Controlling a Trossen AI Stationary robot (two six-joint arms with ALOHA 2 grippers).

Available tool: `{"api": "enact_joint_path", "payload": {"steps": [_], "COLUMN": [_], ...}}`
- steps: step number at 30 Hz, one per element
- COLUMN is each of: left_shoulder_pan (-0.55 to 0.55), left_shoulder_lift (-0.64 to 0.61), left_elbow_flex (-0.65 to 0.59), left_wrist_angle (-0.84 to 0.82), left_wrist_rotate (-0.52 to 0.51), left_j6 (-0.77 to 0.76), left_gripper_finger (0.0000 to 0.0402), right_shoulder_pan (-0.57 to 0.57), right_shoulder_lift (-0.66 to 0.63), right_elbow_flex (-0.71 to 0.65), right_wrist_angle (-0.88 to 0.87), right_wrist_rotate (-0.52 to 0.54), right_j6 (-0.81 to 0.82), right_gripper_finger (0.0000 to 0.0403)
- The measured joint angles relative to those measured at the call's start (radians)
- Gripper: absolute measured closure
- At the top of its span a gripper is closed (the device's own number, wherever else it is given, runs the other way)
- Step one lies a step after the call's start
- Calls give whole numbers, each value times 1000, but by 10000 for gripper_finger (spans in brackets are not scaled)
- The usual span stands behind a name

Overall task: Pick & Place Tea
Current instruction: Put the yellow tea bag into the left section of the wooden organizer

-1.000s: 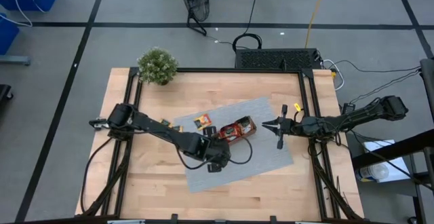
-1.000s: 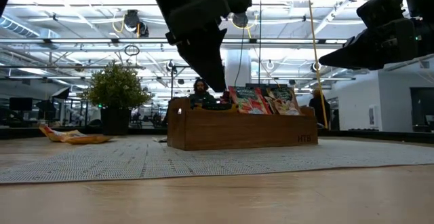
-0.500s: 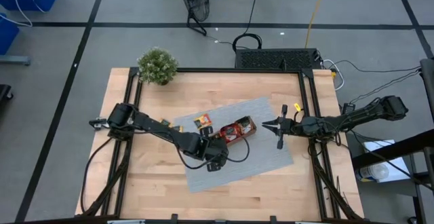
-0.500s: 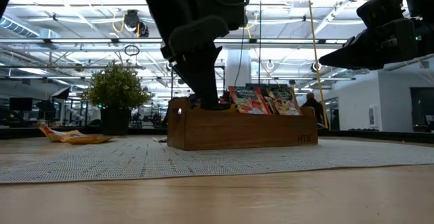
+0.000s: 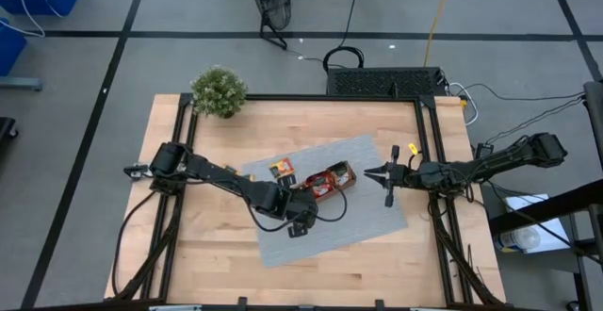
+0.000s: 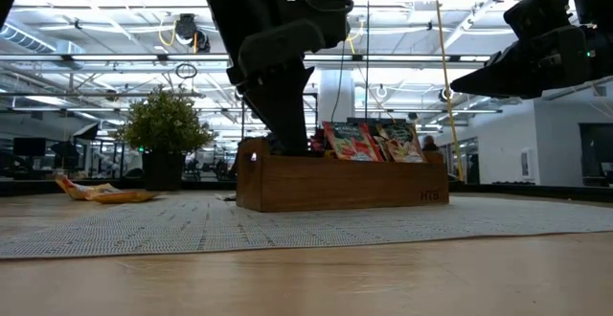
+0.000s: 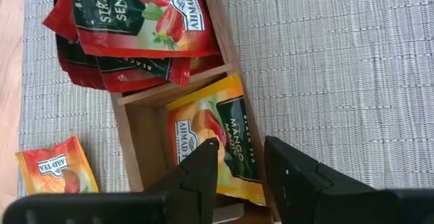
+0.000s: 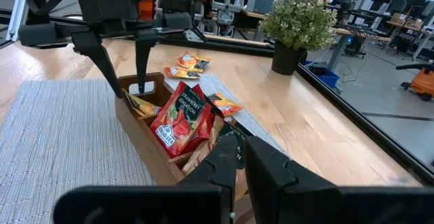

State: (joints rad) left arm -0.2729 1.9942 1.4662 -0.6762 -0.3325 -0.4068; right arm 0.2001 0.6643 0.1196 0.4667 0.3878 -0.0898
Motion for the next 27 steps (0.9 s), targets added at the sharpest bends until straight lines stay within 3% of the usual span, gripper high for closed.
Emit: {"api": "enact_joint_path", "payload": {"steps": [27], "left_shoulder_pan": [16], "left_shoulder_lift": [30], "left_elbow_flex": [-1], "left_wrist_angle": [23], "left_wrist_rotate": [71], "left_j6": [-18], "left_gripper_finger": [287], "right_shoulder_pan": [0], "right_shoulder_lift": [0], "right_elbow_flex": [0], "right_wrist_angle": [0], "right_wrist_rotate": [0], "right_j6": [0], "right_gripper_finger": [385]}}
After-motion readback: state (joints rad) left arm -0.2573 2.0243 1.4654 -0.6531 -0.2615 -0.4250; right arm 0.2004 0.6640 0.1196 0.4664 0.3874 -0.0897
